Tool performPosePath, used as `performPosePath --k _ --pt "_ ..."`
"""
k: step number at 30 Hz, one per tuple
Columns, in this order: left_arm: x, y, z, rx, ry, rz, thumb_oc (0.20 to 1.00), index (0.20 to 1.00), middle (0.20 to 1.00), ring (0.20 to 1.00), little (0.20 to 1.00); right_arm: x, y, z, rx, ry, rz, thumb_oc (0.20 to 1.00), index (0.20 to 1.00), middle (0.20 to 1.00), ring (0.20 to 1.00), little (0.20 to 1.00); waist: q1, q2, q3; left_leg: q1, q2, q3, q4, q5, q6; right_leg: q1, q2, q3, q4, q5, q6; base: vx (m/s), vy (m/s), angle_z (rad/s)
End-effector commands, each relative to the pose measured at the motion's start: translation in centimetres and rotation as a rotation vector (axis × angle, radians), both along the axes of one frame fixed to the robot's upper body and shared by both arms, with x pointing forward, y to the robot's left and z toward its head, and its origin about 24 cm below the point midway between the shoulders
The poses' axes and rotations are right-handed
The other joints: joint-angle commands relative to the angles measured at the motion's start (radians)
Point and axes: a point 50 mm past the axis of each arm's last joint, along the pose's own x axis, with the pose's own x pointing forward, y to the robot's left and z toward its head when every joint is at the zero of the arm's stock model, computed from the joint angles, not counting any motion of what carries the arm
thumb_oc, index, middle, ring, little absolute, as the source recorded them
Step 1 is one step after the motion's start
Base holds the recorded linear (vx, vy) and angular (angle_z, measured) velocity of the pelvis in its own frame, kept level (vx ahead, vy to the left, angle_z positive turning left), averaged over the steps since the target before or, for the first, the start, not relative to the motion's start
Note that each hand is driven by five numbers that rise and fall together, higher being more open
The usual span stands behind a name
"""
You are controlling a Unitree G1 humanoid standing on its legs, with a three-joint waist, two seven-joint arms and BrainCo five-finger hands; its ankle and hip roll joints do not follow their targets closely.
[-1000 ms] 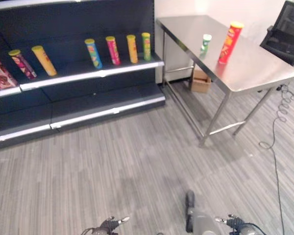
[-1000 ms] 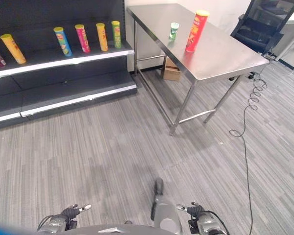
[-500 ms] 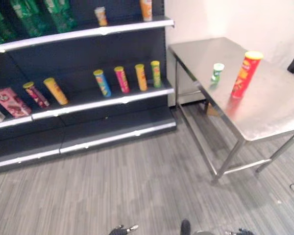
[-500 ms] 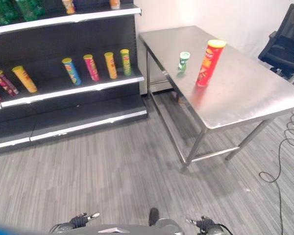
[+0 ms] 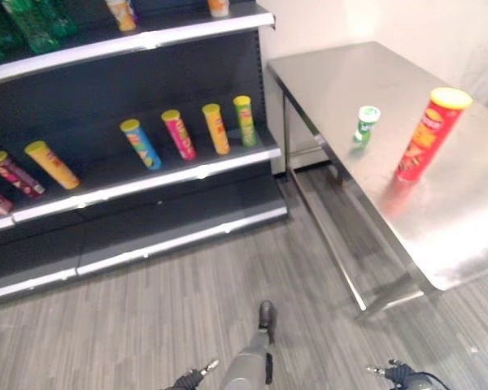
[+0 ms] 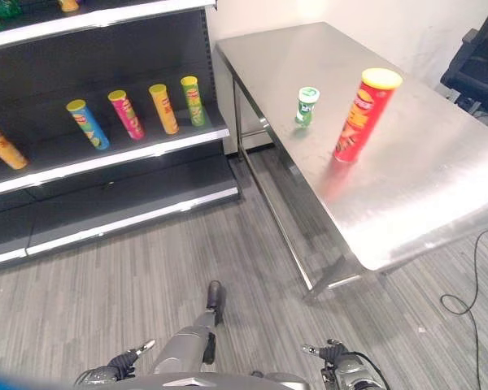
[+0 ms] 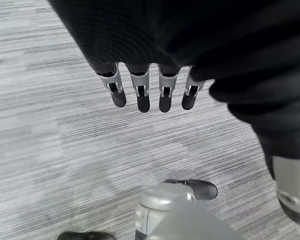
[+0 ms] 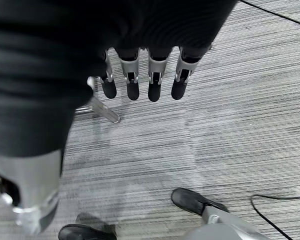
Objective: Put the goods on the table back onto the shelves and tidy them up.
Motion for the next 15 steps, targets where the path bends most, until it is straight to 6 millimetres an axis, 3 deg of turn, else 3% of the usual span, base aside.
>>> performPosePath --k 1,5,9,11,14,15 --pt "1.5 1.2 0.7 0.047 -0.038 -0.052 1.0 1.0 1.0 1.0 1.0 0.1 -0.4 0.2 -0.016 -0.015 0.0 1.0 1.0 1.0 1.0 1.0 -0.003 -0.032 -0.051 0.018 0.021 0.039 0.048 0.075 -0.012 -0.095 -0.021 -0.028 0.01 -0.013 0.088 0.38 0.182 -0.79" --pt "2.1 2.2 1.1 0.07 -0.057 -0.043 1.0 1.0 1.0 1.0 1.0 -0.9 -0.7 0.0 -0.01 0.031 -0.02 1.0 1.0 1.0 1.0 1.0 -0.003 -0.066 -0.088 0.035 -0.003 0.082 0.072 0.005 0.037 -0.131 -0.077 -0.015 0.11 -0.013 0.129 0.33 0.205 -0.48" --pt "2.7 3.4 1.6 0.097 -0.08 -0.036 1.0 1.0 1.0 1.0 1.0 -3.8 -2.0 -0.3 -0.024 0.123 -0.107 1.0 1.0 1.0 1.0 1.0 -0.026 -0.07 -0.09 0.079 -0.022 0.103 0.067 -0.052 0.079 -0.243 -0.107 -0.021 0.329 0.034 0.183 0.15 0.174 -0.05" --pt "3.3 4.0 2.0 0.113 -0.092 -0.041 1.0 1.0 1.0 1.0 1.0 -6.2 -3.0 -0.2 -0.043 0.208 -0.157 1.0 1.0 1.0 1.0 1.0 -0.038 -0.07 -0.073 0.096 -0.024 0.113 0.076 -0.074 0.095 -0.3 -0.125 -0.034 0.442 0.106 0.205 0.05 0.101 -0.02" --pt "3.6 5.0 2.5 0.13 -0.1 -0.053 1.0 1.0 1.0 1.0 1.0 -11.1 -4.9 0.4 -0.078 0.34 -0.3 1.0 1.0 1.0 1.0 1.0 -0.055 -0.061 -0.06 0.135 -0.011 0.113 0.069 -0.096 0.105 -0.361 -0.15 -0.073 0.562 0.146 0.203 0.08 0.066 -0.11" --pt "3.6 5.0 2.5 0.13 -0.1 -0.053 1.0 1.0 1.0 1.0 1.0 -11.1 -4.9 0.4 -0.078 0.34 -0.3 1.0 1.0 1.0 1.0 1.0 -0.054 -0.062 -0.06 0.135 -0.011 0.113 0.069 -0.096 0.105 -0.362 -0.15 -0.073 0.564 0.145 0.203 0.13 0.021 -0.09"
